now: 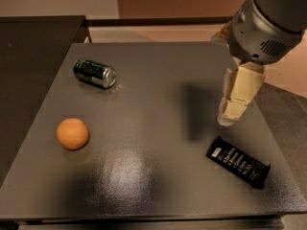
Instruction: Pick green can
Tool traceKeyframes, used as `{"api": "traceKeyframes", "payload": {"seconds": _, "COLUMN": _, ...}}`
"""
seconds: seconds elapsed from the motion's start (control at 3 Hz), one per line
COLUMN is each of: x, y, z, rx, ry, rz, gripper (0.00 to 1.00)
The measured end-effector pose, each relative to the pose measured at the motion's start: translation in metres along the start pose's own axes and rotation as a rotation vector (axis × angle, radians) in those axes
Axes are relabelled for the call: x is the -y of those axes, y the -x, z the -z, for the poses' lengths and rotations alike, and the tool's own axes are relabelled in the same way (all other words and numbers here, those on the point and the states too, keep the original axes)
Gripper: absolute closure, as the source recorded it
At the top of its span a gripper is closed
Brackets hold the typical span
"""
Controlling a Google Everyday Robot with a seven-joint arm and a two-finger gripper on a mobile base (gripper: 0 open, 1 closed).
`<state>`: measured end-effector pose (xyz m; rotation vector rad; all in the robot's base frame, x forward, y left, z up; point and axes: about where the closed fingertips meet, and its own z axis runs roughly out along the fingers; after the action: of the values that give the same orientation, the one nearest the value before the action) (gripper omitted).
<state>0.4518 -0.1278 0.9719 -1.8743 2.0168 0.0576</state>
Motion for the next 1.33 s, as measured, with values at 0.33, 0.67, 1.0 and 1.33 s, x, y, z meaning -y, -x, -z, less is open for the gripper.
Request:
{"api": "traceKeyframes", "payload": {"seconds": 0.33, "x": 0.008, "y": 0.033, "z": -0.014, "rx": 0.030, "ry": 0.016, "rz": 0.042, "gripper": 0.00}}
{"api": "traceKeyframes", "payload": {"seconds": 0.67, "x": 0.015, "y": 0.070, "z": -0.031, "rx": 0.042, "ry": 0.042, "rz": 0.043, "gripper": 0.00}}
{"api": "traceKeyframes", "payload": {"seconds": 1.0, "x": 0.026, "y": 0.105, "z": -0.051, "rx": 0.019, "ry": 0.055, "rz": -0.007, "gripper": 0.00}}
{"api": "traceKeyframes", "payload": {"seconds": 1.33, "x": 0.035, "y": 0.139, "z": -0.073, "rx": -0.009, "ry": 0.065, "rz": -0.077, "gripper": 0.00}}
